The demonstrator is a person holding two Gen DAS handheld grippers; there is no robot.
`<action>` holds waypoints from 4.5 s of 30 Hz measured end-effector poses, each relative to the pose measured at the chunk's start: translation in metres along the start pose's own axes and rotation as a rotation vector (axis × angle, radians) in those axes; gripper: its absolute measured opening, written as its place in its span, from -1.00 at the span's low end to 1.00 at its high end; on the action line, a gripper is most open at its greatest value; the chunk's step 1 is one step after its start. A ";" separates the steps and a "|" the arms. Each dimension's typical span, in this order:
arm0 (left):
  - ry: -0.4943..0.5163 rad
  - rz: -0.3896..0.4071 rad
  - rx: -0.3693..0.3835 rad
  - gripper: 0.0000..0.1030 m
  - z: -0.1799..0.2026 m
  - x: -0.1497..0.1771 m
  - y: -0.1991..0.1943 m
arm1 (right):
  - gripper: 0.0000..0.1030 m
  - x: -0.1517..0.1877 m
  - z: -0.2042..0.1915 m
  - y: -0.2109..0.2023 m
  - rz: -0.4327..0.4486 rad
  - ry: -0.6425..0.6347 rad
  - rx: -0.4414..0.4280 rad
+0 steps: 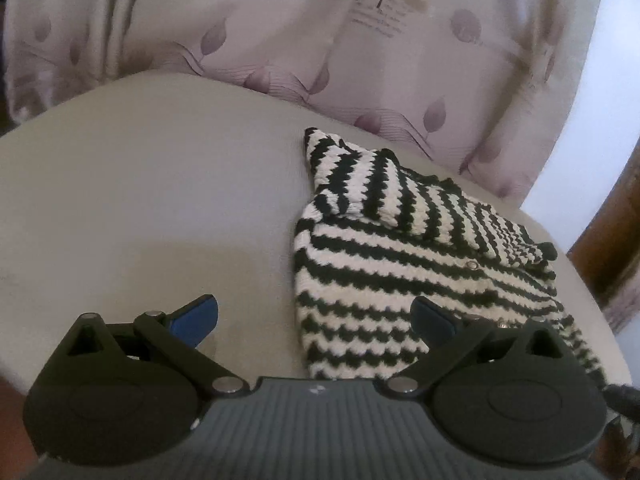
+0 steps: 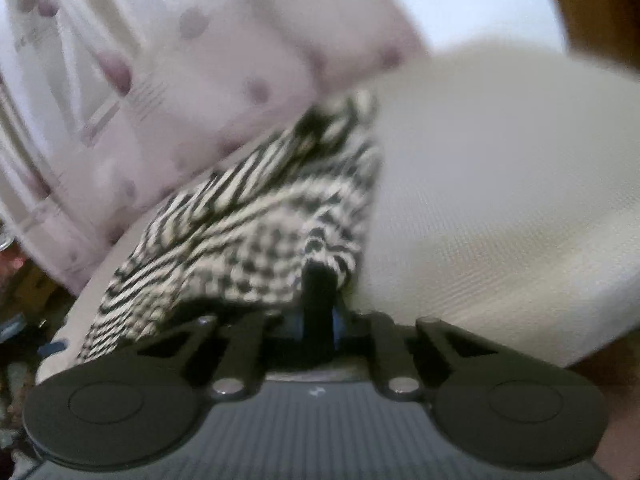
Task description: Fold small clothes
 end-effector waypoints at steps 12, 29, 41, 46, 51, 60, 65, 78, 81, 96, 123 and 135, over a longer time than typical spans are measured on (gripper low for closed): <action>0.052 -0.035 -0.002 0.98 -0.005 0.025 0.003 | -0.75 -0.011 0.030 -0.040 0.024 0.134 -0.076; 0.118 -0.095 0.078 -0.53 0.029 0.031 0.018 | -0.47 -0.007 0.004 0.018 -0.079 -0.073 0.000; 0.128 -0.120 -0.009 -0.80 0.038 0.027 0.023 | -0.76 -0.010 0.012 0.021 -0.126 0.007 -0.056; 0.173 -0.124 -0.040 -0.79 0.042 0.028 0.023 | -0.76 -0.013 0.023 0.021 -0.153 0.119 -0.096; 0.232 -0.119 -0.072 -0.79 0.050 0.029 0.023 | -0.76 -0.010 0.022 0.020 -0.138 0.126 -0.097; 0.250 -0.109 -0.077 -0.81 0.051 0.030 0.022 | -0.77 -0.009 0.016 0.019 -0.123 0.080 -0.077; 0.143 -0.081 -0.010 -0.85 0.039 0.026 0.018 | -0.80 -0.013 0.020 0.015 -0.116 0.158 -0.149; 0.107 0.120 0.085 -0.85 0.047 -0.012 -0.002 | -0.81 -0.050 0.008 0.002 -0.047 0.335 -0.376; 0.111 0.159 0.089 -0.85 0.050 -0.025 -0.004 | -0.80 -0.065 -0.001 0.003 -0.031 0.355 -0.422; 0.070 0.322 -0.040 -0.86 0.056 -0.169 0.101 | -0.80 -0.221 0.007 0.124 0.068 0.479 -0.406; 0.218 0.193 -0.173 0.87 0.014 -0.160 0.171 | 0.40 -0.175 0.028 0.157 -0.022 0.146 -0.179; 0.115 0.006 0.051 -0.67 0.003 -0.114 0.191 | -0.66 -0.139 0.024 0.171 -0.068 0.149 -0.179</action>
Point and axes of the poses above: each gripper's, at about its wrist camera, not at the fingertips, and y roughly the way its jaws point, z to its right, x to its underside, the point moved 4 cm from there along y, roughly the way its jaws point, and after that the axes turned 7 degrees about y, right-handed, at the moved point
